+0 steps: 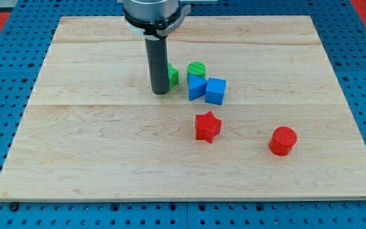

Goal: Separate the yellow blocks

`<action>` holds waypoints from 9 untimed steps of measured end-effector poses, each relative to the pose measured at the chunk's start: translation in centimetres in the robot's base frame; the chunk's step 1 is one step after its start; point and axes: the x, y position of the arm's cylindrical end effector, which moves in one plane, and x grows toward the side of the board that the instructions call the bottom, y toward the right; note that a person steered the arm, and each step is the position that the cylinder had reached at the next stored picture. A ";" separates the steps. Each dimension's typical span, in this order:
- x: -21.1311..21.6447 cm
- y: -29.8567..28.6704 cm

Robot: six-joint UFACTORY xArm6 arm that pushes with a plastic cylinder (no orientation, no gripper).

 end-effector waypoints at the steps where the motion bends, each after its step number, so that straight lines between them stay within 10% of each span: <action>1: -0.5 -2.6; 5: -20.4 -8.2; 9: -21.7 -0.9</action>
